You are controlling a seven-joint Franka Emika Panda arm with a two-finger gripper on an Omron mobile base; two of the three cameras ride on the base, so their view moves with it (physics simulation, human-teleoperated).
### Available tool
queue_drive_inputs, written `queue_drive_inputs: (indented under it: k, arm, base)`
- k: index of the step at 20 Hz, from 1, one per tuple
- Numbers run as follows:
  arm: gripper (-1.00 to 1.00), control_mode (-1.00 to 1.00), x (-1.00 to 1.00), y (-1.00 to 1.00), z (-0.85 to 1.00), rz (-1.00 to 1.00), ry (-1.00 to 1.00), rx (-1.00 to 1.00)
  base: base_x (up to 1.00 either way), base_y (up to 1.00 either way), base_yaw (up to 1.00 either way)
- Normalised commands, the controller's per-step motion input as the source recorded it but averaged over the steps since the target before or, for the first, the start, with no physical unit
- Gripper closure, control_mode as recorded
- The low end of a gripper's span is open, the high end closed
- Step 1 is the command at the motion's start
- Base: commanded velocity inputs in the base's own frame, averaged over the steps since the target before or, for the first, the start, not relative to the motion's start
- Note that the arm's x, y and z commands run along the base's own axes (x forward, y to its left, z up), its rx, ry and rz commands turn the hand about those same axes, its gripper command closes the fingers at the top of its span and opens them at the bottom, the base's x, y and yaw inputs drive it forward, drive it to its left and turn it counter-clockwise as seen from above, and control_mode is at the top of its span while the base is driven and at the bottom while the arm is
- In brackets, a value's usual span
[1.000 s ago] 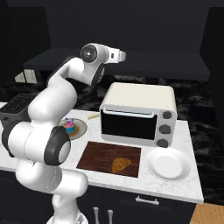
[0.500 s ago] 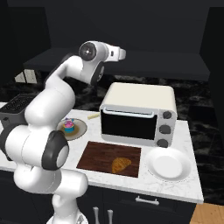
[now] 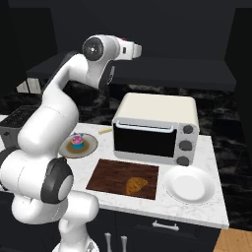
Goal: From the different types of pastries on the counter, select a croissant and place it on the cutting board. Then retrieve a jar of jam from the cabinet and place it alongside the croissant on the cutting board.
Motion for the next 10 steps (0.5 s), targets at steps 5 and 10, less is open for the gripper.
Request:
queue_drive_inputs:
  k: [5, 10]
  arm:
    - [1.00, -1.00, -0.61, 0.00, 0.31, 0.00, -0.10, 0.00]
    - [1.00, -1.00, -0.92, 0.03, 0.02, 0.00, -0.13, 0.05]
  base:
    - [0.00, 0.00, 0.00]
    - [0.00, 0.00, 0.00]
